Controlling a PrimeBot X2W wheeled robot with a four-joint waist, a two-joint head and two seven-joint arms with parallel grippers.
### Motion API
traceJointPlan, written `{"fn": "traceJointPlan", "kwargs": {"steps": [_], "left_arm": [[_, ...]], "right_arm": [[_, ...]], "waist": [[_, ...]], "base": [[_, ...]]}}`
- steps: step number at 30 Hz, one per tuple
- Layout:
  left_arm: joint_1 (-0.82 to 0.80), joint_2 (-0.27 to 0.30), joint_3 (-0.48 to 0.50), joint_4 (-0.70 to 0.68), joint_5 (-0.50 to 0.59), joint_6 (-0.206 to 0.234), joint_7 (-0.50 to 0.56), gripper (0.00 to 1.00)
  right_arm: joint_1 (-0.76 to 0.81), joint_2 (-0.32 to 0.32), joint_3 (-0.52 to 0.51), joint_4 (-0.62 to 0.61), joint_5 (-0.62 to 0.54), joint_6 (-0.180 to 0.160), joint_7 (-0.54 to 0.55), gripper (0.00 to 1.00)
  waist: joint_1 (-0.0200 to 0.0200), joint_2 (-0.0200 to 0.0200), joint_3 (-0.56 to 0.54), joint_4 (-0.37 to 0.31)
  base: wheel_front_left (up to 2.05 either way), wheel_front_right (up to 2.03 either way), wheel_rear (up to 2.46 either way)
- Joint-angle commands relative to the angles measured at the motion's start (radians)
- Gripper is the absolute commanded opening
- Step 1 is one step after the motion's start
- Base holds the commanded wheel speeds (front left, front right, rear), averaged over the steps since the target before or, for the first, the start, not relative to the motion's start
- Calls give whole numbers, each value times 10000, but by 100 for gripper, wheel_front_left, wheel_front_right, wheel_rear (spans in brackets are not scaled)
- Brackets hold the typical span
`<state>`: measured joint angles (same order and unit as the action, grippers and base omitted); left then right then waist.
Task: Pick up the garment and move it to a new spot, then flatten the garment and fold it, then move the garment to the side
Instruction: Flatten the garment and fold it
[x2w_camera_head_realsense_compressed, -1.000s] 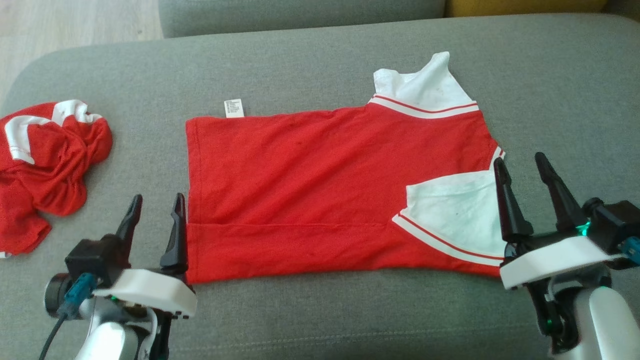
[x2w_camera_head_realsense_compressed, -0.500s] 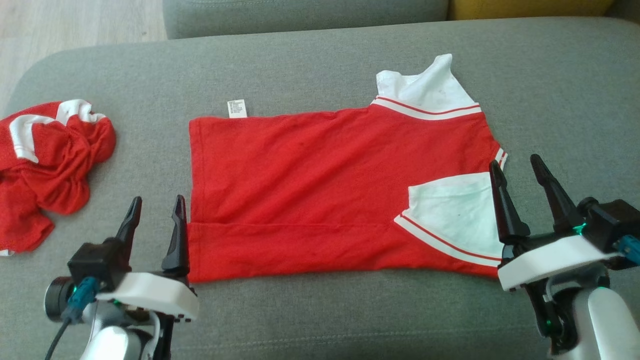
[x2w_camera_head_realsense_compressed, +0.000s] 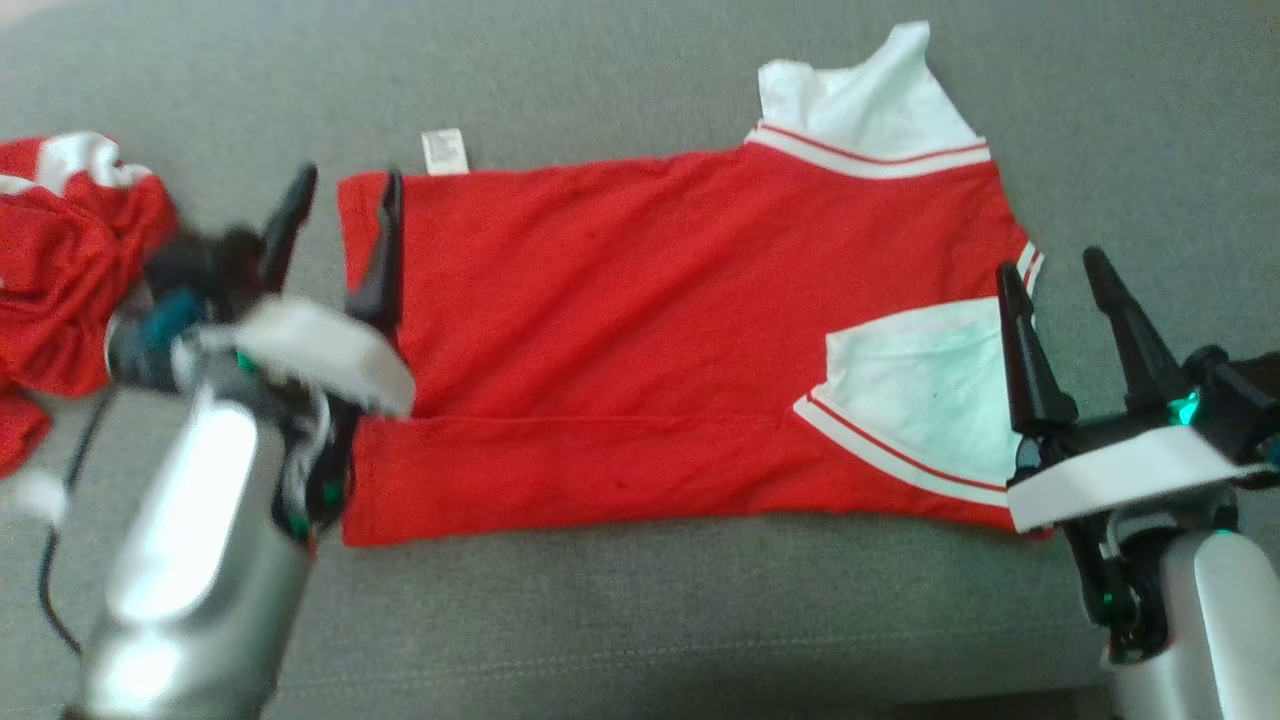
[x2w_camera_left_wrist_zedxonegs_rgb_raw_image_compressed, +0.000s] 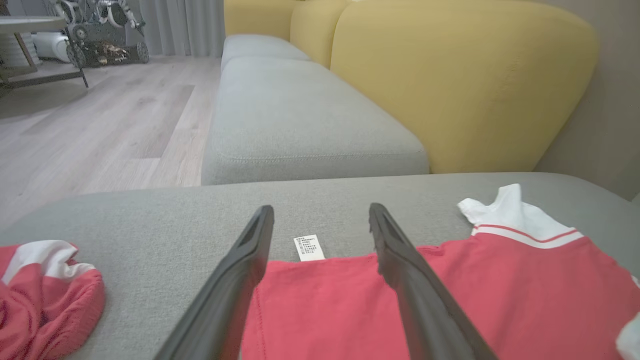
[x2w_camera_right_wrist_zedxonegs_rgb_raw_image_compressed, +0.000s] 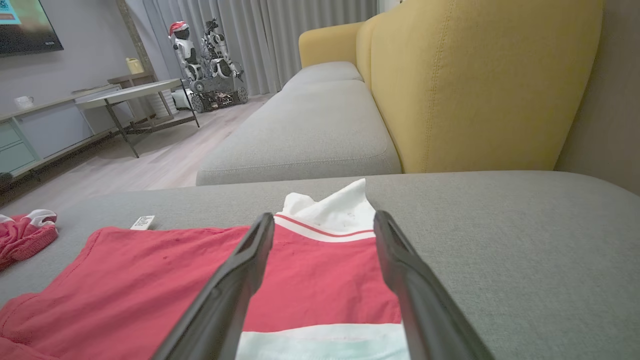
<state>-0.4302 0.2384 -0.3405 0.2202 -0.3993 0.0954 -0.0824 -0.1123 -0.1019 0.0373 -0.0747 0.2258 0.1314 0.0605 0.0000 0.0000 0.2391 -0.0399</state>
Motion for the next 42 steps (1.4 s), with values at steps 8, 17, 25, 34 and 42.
{"fn": "traceJointPlan", "kwargs": {"steps": [8,17,25,34,42], "left_arm": [[-2772,73,646,3623,-540,-742,81,100],[-4008,-84,757,6849,-966,-1458,-175,100],[-4450,-221,511,7993,-920,-1828,-845,0],[-5144,-559,257,8660,-821,-1960,-1417,0],[-6485,-1377,-163,8889,-780,-2129,-1609,0]], "right_arm": [[-740,62,291,-445,-89,-7,-154,100],[-928,115,309,-229,-34,-7,-224,100],[-1185,98,156,10,81,-7,-280,100],[-3580,-508,-306,1881,585,-7,-119,100],[-7487,-1486,-131,5412,850,-7,737,100]], "waist": [[0,0,1393,-470],[0,0,1757,-579],[0,0,1668,-536],[0,0,1811,-167],[0,0,2821,965]], "base": [[0,0,0],[0,0,0],[0,0,0],[0,0,0],[0,0,0]]}}
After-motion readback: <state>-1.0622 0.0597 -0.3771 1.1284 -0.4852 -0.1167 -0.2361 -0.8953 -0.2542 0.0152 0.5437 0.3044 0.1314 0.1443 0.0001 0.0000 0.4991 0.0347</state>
